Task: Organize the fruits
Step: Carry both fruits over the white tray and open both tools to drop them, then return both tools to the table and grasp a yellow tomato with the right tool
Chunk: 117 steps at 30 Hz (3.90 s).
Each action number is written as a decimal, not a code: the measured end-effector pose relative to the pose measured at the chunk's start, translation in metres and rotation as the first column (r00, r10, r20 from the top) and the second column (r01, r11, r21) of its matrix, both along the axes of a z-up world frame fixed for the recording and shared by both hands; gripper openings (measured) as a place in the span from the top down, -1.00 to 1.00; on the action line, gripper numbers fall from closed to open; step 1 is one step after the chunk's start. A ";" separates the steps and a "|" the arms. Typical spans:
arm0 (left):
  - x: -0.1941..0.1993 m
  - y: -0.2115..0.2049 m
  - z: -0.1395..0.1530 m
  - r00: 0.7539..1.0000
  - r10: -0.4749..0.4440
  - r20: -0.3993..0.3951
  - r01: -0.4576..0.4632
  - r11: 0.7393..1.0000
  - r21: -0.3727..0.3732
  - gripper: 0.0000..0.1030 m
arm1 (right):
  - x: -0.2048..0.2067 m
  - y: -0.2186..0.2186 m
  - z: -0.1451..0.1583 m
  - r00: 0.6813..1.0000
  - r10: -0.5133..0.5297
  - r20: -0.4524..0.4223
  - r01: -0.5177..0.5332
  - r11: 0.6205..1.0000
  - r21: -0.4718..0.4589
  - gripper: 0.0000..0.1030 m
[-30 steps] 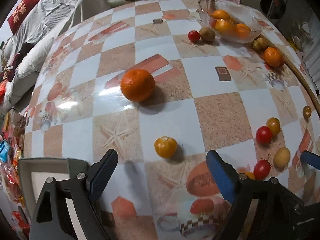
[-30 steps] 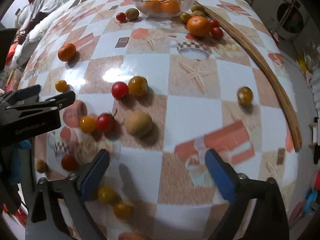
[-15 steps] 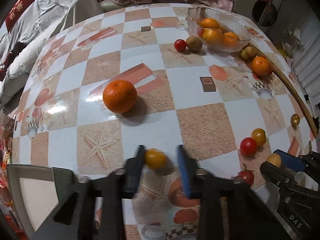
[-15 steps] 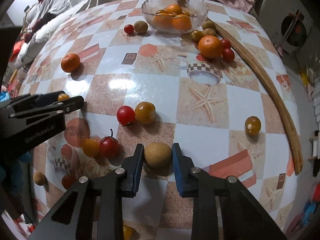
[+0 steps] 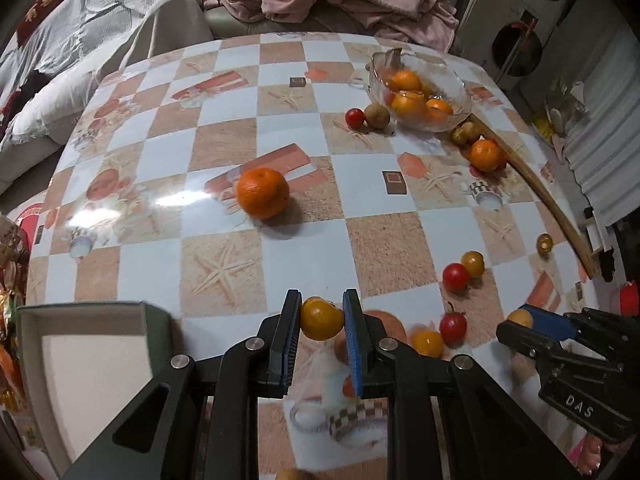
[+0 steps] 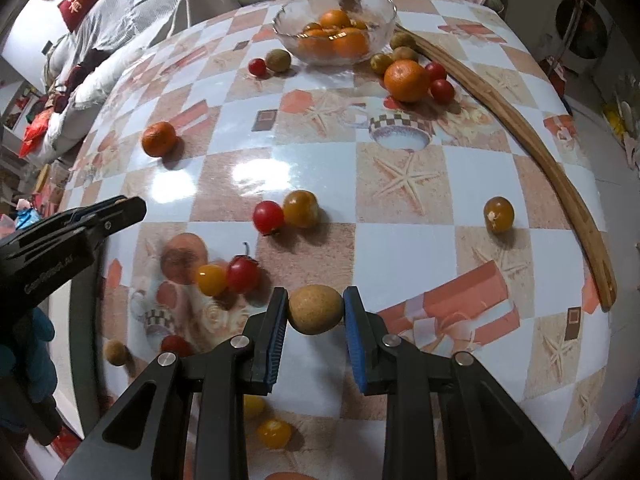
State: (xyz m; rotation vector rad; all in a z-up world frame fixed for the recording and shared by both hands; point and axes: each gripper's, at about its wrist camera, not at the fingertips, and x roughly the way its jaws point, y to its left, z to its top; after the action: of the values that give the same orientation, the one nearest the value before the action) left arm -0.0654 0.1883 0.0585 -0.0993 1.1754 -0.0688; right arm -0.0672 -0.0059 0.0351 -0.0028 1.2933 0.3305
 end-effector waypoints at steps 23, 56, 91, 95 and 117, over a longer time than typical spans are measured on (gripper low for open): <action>-0.100 0.145 0.018 0.959 0.285 0.004 -0.285 0.957 0.056 0.56 | -0.027 0.174 0.040 0.950 0.312 0.032 -0.314 0.945 0.091 0.40; -0.126 0.209 -0.039 0.933 0.355 -0.053 -0.343 0.926 0.157 0.23 | -0.043 0.300 -0.021 0.866 0.498 -0.038 -0.498 0.867 -0.002 0.34; -0.084 0.012 0.010 0.998 -0.062 -0.032 0.066 0.987 0.147 -0.54 | -0.051 0.038 0.026 0.999 -0.030 -0.024 0.031 0.999 0.012 -0.51; -0.080 -0.014 0.002 0.991 -0.126 -0.049 0.131 0.983 0.132 -0.54 | -0.063 0.017 0.021 0.998 -0.060 -0.035 0.060 0.998 -0.009 -0.51; -0.062 -0.061 -0.047 0.975 -0.187 -0.116 0.205 0.965 0.164 -0.54 | -0.096 0.008 -0.016 0.999 0.020 -0.037 -0.023 0.995 -0.095 -0.19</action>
State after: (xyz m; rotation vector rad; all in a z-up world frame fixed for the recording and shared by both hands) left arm -0.1270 0.1276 0.0111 0.1713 1.2831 -0.1364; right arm -0.1633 0.0020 0.0189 -0.0918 1.3446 0.2883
